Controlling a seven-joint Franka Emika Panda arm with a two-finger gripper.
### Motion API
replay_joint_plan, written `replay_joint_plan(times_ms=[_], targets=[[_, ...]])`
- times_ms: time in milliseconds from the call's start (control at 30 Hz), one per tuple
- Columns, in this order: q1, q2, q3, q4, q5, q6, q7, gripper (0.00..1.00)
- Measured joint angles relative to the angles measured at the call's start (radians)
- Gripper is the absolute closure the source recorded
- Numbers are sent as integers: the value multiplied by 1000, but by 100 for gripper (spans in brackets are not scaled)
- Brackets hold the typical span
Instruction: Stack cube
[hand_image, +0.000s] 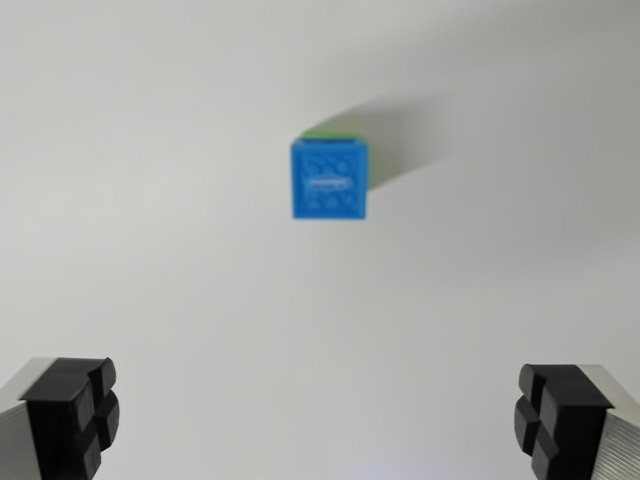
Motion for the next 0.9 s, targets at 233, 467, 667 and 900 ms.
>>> replay_joint_plan(times_ms=[233,467,667,900], targets=[[0,-2,0,6,0,-10,0,0],[0,-1,0,6,0,-10,0,0],[0,-1,0,6,0,-10,0,0],[0,-1,0,6,0,-10,0,0]])
